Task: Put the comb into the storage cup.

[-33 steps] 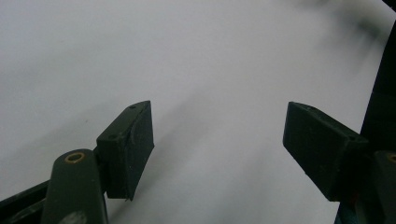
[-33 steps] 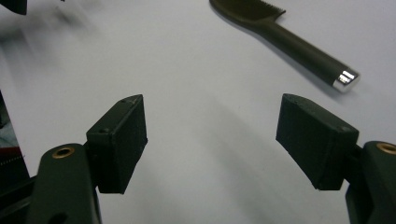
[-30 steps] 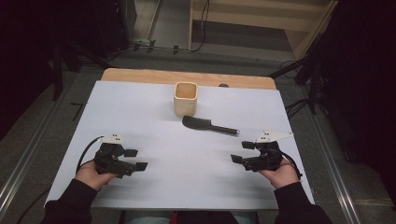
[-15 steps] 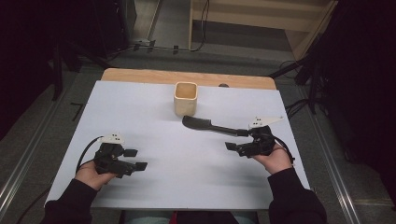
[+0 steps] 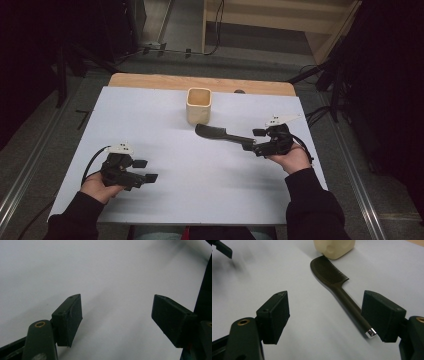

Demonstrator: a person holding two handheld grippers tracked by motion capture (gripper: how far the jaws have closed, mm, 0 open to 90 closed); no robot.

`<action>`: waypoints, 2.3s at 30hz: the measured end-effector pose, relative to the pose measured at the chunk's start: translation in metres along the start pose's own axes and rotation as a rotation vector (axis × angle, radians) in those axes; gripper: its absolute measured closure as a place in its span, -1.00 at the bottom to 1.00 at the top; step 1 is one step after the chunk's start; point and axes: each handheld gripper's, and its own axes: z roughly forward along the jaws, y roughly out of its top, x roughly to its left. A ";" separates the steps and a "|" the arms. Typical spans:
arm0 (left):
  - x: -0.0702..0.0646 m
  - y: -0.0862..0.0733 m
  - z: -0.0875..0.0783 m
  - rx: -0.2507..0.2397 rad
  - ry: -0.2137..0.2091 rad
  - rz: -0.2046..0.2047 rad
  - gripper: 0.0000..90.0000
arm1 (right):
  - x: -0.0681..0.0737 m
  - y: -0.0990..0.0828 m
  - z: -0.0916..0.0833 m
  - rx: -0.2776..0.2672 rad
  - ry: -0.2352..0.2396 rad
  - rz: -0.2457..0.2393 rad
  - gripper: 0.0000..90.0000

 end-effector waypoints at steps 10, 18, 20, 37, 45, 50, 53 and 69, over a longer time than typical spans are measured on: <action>0.000 0.000 0.000 0.000 0.001 -0.002 -0.44 | -0.015 0.008 0.006 0.009 -0.016 -0.001 -0.53; 0.001 -0.001 0.000 0.002 0.004 -0.006 -0.44 | -0.027 0.016 0.013 0.006 -0.013 -0.009 -0.53; 0.001 -0.001 0.000 0.006 0.006 -0.004 -0.44 | -0.030 0.017 0.015 0.005 -0.011 -0.009 -0.53; 0.002 -0.002 0.000 0.003 0.004 -0.008 -0.44 | -0.039 0.019 0.036 0.038 -0.039 -0.010 -0.51; 0.002 -0.002 0.000 0.007 0.005 -0.008 -0.44 | -0.045 0.014 0.043 0.051 -0.039 -0.008 -0.49; 0.002 -0.002 0.000 0.008 0.004 -0.008 -0.44 | -0.046 0.011 0.048 0.059 -0.034 -0.015 -0.47; 0.002 -0.002 0.000 0.008 0.004 -0.008 -0.44 | -0.048 0.008 0.049 0.066 -0.031 -0.022 -0.47; 0.002 -0.002 0.000 0.006 0.004 -0.009 -0.44 | -0.057 -0.008 0.053 0.097 -0.012 -0.045 -0.38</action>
